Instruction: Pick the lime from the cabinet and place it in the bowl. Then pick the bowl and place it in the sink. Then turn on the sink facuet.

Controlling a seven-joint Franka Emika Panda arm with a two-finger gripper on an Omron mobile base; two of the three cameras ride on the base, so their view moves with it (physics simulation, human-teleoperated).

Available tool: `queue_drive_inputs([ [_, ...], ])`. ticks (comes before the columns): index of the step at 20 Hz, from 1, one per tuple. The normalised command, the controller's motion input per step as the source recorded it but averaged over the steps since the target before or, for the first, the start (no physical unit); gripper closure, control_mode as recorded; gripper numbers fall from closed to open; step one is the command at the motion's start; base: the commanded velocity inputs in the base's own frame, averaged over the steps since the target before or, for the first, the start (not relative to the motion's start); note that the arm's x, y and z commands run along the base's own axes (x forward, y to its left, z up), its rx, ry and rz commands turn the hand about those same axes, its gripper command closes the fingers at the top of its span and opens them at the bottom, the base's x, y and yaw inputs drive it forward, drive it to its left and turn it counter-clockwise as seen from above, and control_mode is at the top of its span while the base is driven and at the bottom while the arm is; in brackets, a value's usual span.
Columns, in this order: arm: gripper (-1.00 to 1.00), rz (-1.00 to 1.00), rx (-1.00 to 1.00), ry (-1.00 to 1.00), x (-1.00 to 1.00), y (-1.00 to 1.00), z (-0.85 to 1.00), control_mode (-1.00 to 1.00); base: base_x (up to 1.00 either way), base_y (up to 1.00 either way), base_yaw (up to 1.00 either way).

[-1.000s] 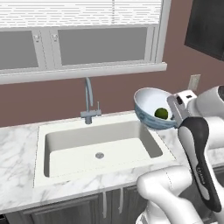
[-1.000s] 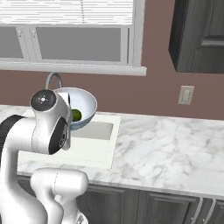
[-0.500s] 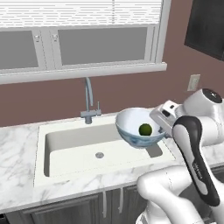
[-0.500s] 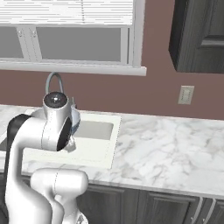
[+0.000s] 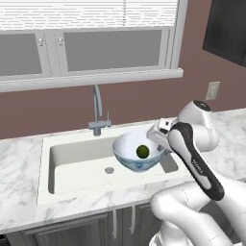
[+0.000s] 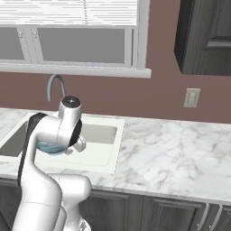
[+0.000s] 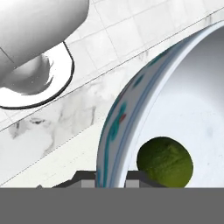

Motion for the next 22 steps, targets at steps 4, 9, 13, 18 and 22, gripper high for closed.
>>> queue_drive_inputs([
  [4,1.00,0.15,0.00,0.00,0.69,0.41,-0.54,-1.00,0.00,0.00,0.00],
  [9,1.00,0.06,0.00,0.00,0.65,0.26,-0.49,-1.00,0.00,0.00,0.00],
  [13,1.00,0.01,0.00,0.00,0.68,0.26,-0.51,-1.00,0.00,0.00,0.00],
  [18,1.00,0.03,0.00,0.00,0.55,0.24,-0.53,-1.00,0.00,0.00,0.00],
  [22,1.00,0.07,0.00,0.00,0.50,0.29,-0.52,-1.00,0.00,0.00,0.00],
])
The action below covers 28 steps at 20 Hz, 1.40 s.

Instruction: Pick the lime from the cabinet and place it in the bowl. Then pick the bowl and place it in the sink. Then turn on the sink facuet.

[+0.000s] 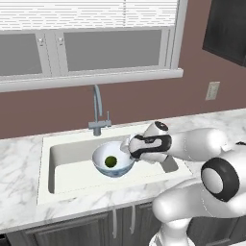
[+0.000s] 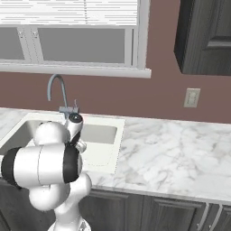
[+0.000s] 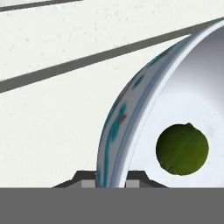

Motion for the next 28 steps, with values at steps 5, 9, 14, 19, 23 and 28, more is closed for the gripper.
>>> queue_drive_inputs([
  [5,1.00,0.07,0.00,0.00,0.56,0.25,-0.47,-1.00,0.00,0.00,0.00],
  [9,1.00,0.06,0.00,0.00,0.42,0.16,-0.44,-1.00,0.00,0.00,0.00],
  [14,1.00,0.04,0.00,0.00,0.39,0.06,-0.37,-1.00,0.00,0.00,0.00],
  [19,1.00,0.03,0.00,0.00,0.16,0.00,-0.18,-1.00,0.00,0.00,0.00],
  [23,1.00,0.00,0.00,0.00,0.34,0.00,-0.06,-1.00,0.00,0.00,0.00],
  [28,-1.00,0.00,0.00,0.00,0.09,-0.05,0.00,-1.00,0.00,0.00,0.00],
])
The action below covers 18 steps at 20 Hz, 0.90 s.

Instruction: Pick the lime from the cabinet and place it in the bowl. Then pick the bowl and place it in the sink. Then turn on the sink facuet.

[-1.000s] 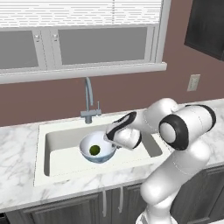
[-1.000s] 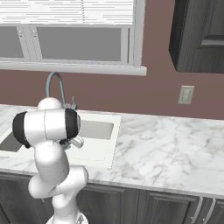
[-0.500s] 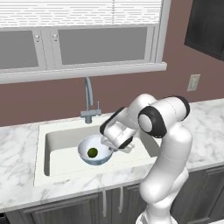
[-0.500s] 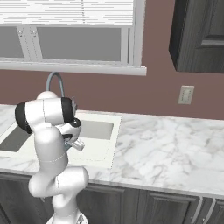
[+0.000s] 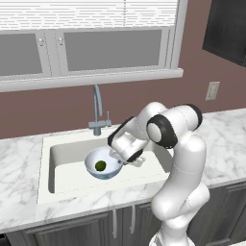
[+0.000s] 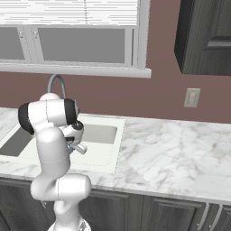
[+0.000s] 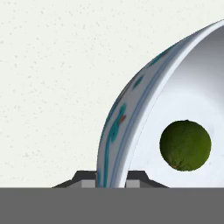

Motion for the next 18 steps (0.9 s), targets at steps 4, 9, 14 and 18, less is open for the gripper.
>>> queue_drive_inputs([
  [4,-1.00,0.00,0.02,0.00,-0.03,-0.24,0.00,-1.00,0.00,0.00,0.00],
  [9,-1.00,0.00,0.04,0.00,-0.06,-0.09,0.35,-1.00,0.00,0.00,0.00],
  [14,-1.00,-0.01,0.10,0.03,-0.33,-0.09,0.96,-1.00,0.00,0.00,0.00],
  [18,-1.00,-0.10,0.16,0.23,-0.21,-0.07,1.00,-1.00,0.00,0.00,0.00],
])
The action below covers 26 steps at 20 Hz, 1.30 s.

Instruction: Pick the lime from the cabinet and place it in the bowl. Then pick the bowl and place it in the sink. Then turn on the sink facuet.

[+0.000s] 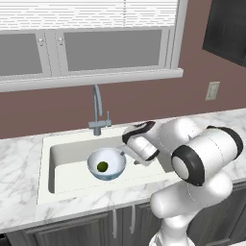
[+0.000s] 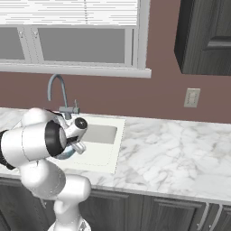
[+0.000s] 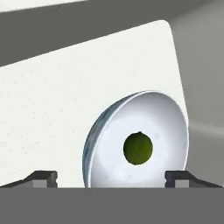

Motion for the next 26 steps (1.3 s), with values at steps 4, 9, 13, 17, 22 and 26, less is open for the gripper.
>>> queue_drive_inputs([
  [4,-1.00,-0.14,0.14,0.26,0.00,-0.08,1.00,-1.00,0.00,0.00,0.00],
  [9,-1.00,-0.10,0.06,0.24,0.05,-0.07,0.69,-1.00,0.00,0.00,0.00],
  [13,-1.00,-0.01,0.30,0.12,-0.13,-0.22,-0.12,-1.00,0.00,0.00,0.00],
  [17,-1.00,-0.23,0.74,0.14,0.00,-0.08,0.41,-1.00,0.00,0.00,0.00],
  [22,-1.00,-0.35,0.59,0.13,0.02,0.13,0.56,-1.00,0.00,0.00,0.00],
  [26,-1.00,-0.38,0.41,0.13,0.46,0.21,0.19,-1.00,0.00,0.00,0.00],
])
